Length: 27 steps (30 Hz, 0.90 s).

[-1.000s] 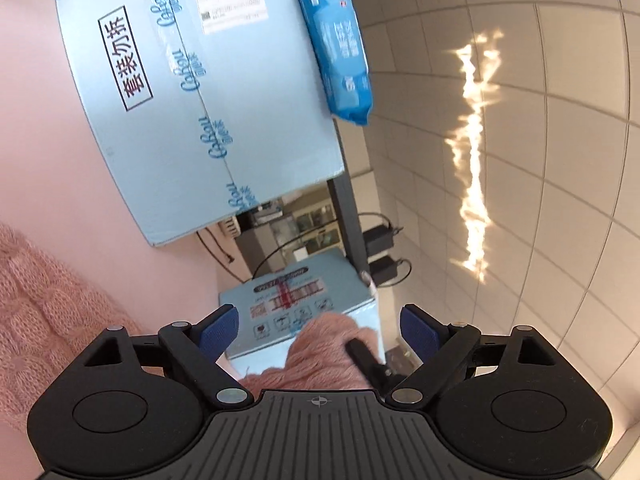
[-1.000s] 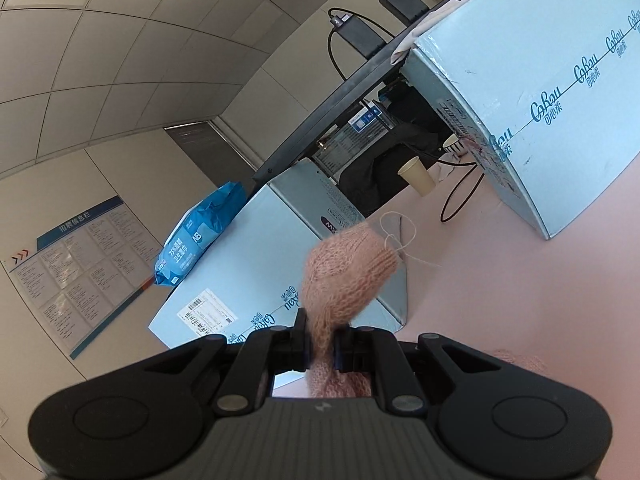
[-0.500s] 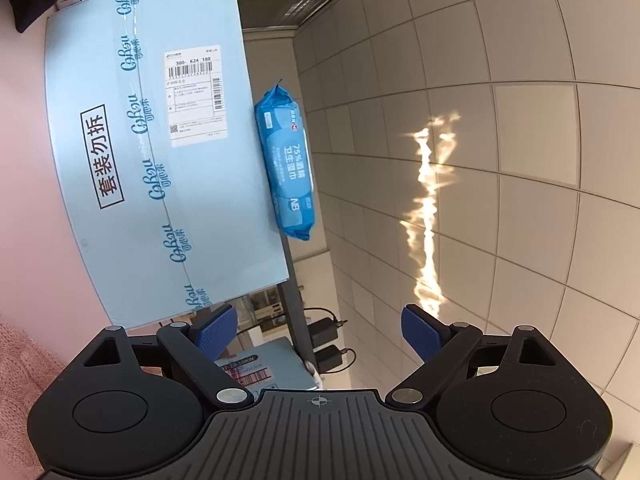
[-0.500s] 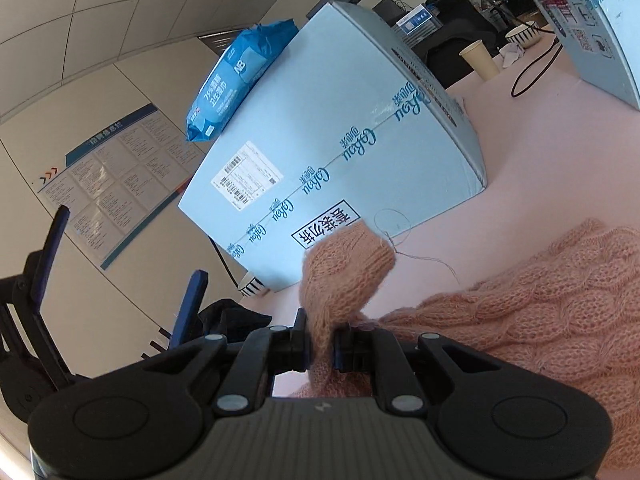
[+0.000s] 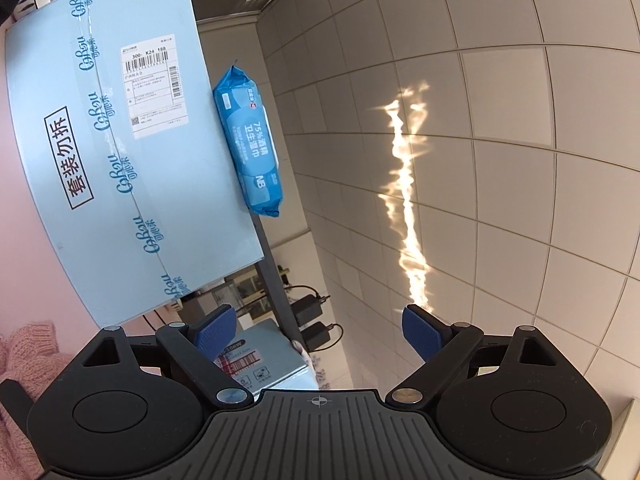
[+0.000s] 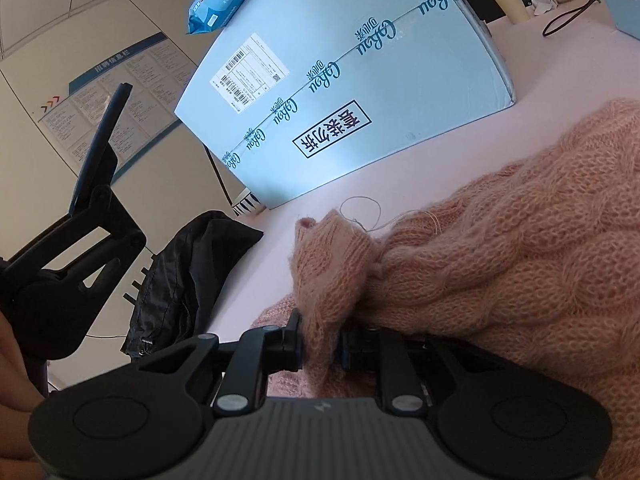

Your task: Fold clothes

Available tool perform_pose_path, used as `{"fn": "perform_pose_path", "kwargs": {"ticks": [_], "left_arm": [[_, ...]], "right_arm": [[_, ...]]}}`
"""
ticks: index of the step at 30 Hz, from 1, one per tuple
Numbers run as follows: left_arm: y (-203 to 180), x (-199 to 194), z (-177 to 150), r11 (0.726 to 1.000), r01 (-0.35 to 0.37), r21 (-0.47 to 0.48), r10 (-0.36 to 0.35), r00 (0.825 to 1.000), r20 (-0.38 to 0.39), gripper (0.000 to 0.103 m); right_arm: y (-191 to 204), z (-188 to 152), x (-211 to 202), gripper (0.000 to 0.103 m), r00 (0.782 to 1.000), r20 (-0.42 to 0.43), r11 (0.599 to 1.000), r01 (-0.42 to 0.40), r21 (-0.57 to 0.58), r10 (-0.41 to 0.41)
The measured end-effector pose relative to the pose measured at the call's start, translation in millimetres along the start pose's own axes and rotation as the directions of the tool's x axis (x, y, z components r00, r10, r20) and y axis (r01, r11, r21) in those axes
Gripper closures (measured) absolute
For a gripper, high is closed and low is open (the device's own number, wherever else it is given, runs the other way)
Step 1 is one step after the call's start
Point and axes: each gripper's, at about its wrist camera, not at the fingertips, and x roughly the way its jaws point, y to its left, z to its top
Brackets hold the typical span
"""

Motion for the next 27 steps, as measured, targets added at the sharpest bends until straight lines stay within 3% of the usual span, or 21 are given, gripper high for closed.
{"fn": "perform_pose_path", "kwargs": {"ticks": [1, 3, 5, 8, 12, 15, 17, 20, 23, 25, 27], "left_arm": [[0, 0, -1, 1.0, -0.003, 0.001, 0.003, 1.0, 0.0, 0.011], [-3, -1, -3, 1.0, 0.016, 0.01, -0.016, 1.0, -0.009, 0.011], [-7, -4, -5, 0.998, 0.044, 0.033, -0.044, 0.999, -0.009, 0.011], [-18, -7, -10, 0.992, 0.065, 0.107, -0.066, 0.998, 0.001, 0.011], [-31, -11, -19, 0.976, 0.116, 0.185, -0.115, 0.993, -0.017, 0.011], [-30, -9, -22, 0.977, 0.117, 0.178, -0.111, 0.993, -0.043, 0.011], [-26, -3, -21, 0.985, 0.093, 0.144, -0.083, 0.994, -0.074, 0.011], [-13, 8, -21, 0.996, -0.063, 0.065, 0.07, 0.991, -0.115, 0.011], [5, 18, -20, 0.978, -0.207, -0.006, 0.203, 0.964, -0.174, 0.011], [18, 24, -21, 0.961, -0.274, -0.039, 0.258, 0.939, -0.227, 0.011], [30, 31, -25, 0.943, -0.328, -0.055, 0.301, 0.912, -0.28, 0.011]], "right_arm": [[1, 1, 0, 0.058, 1.0, -0.003, 1.0, -0.022, -0.004, 0.022], [7, 1, -1, 0.021, 0.996, -0.018, 0.996, -0.087, -0.026, 0.086], [16, 2, -2, 0.008, 0.994, -0.036, 0.993, -0.105, -0.053, 0.104], [19, 4, -7, 0.005, 0.993, -0.043, 0.992, -0.113, -0.056, 0.11], [7, 13, -21, 0.003, 0.989, -0.001, 0.988, -0.147, 0.051, 0.147], [2, 26, -39, 0.003, 0.992, 0.061, 0.988, -0.112, 0.11, 0.106], [5, 37, -60, 0.003, 0.987, 0.153, 0.997, -0.048, 0.065, 0.037], [12, 49, -84, 0.003, 0.963, 0.259, 0.996, 0.084, -0.026, -0.074], [10, 58, -103, 0.002, 0.941, 0.298, 0.981, 0.187, -0.058, -0.162], [3, 61, -110, 0.002, 0.938, 0.285, 0.972, 0.224, -0.071, -0.196], [-13, 59, -114, 0.002, 0.959, 0.225, 0.982, 0.187, -0.041, -0.173]]}}
